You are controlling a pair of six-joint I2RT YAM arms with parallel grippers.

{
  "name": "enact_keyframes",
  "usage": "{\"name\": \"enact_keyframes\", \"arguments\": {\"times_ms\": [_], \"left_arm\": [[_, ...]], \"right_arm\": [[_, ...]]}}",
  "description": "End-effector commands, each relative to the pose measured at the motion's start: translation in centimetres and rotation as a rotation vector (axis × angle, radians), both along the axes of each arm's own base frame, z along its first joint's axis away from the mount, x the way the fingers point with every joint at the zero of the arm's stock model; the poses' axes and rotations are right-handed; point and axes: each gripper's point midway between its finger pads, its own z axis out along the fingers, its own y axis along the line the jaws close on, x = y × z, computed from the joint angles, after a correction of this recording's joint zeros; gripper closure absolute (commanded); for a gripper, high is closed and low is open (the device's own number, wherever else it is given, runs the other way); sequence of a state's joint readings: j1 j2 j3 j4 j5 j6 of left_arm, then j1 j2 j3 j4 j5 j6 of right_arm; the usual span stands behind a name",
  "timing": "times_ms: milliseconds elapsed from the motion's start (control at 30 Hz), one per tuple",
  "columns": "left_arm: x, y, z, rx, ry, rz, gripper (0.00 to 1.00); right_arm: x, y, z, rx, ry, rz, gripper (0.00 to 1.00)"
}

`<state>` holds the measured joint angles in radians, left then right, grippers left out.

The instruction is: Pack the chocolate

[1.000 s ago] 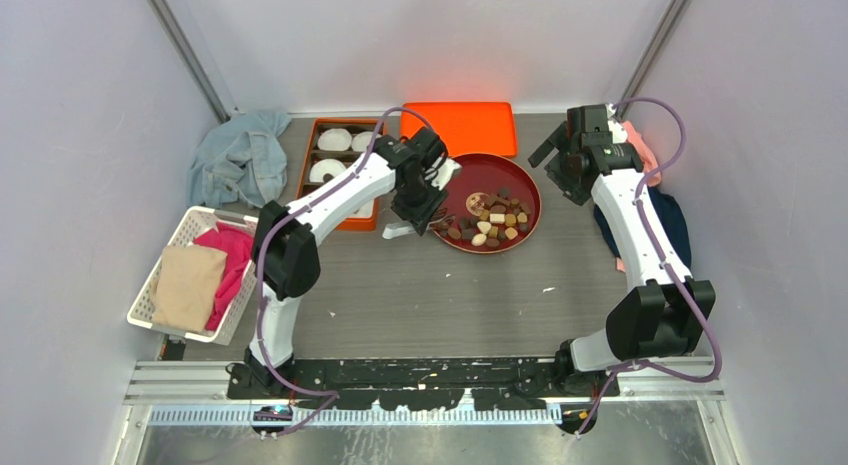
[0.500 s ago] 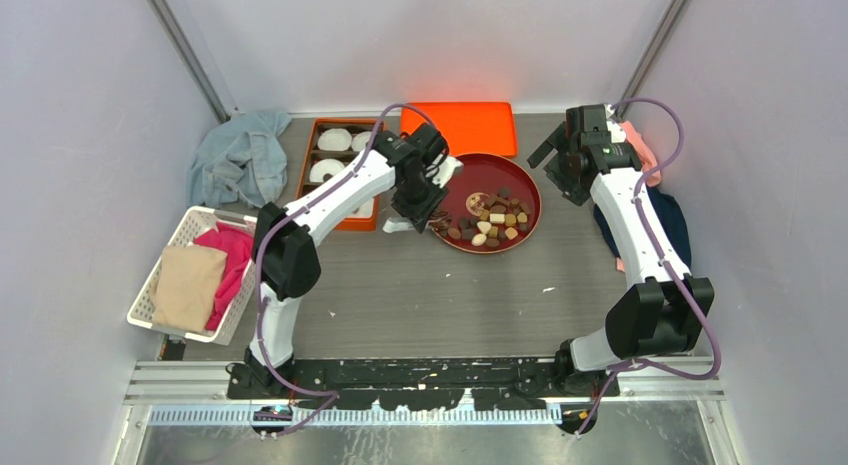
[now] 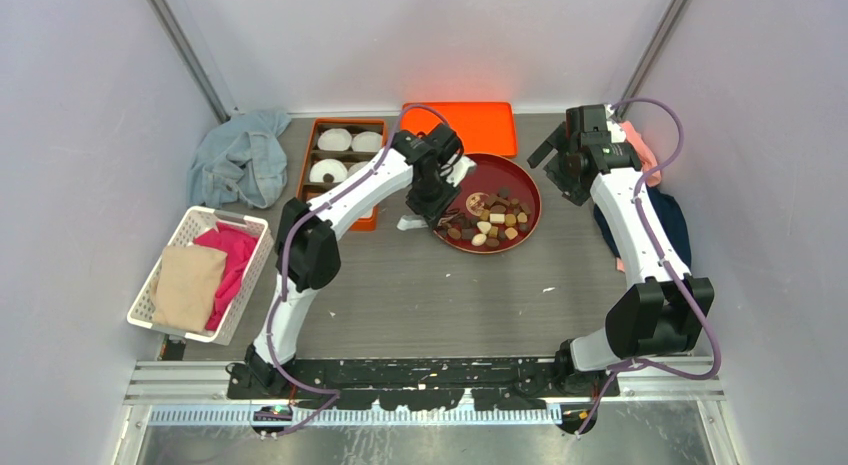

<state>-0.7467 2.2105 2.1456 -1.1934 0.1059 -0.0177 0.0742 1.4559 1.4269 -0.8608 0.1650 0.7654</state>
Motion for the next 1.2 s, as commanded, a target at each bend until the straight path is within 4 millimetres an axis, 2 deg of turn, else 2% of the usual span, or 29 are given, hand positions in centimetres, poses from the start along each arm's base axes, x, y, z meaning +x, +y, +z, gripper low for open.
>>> {"name": "enact_keyframes", "arguments": {"times_ms": [0, 300, 633, 1000, 1167], "left_arm": [[0.5, -1.2, 2.7, -0.067, -0.048, -0.02, 0.65], [-1.5, -1.7, 2.9, -0.137, 0.007, -0.083, 0.62], [-2.1, -2.9, 3.7, -0.213, 0.032, -0.098, 0.62], [-1.2, -2.7, 2.3, -0.161, 0.029, -0.079, 0.61], [-1.6, -3.4, 1.6, -0.179, 0.07, -0.08, 0.6]], "right_arm": [[0.9, -0.1, 2.0, -0.003, -0.067, 0.002, 0.05], [1.0, -0.1, 1.9, -0.004, -0.066, 0.004, 0.05], [0.9, -0.1, 1.8, -0.004, -0.065, 0.003, 0.05], [0.8, -0.1, 2.0, -0.003, -0.067, 0.002, 0.05], [0.9, -0.1, 2.0, -0.002, -0.067, 0.002, 0.05]]}}
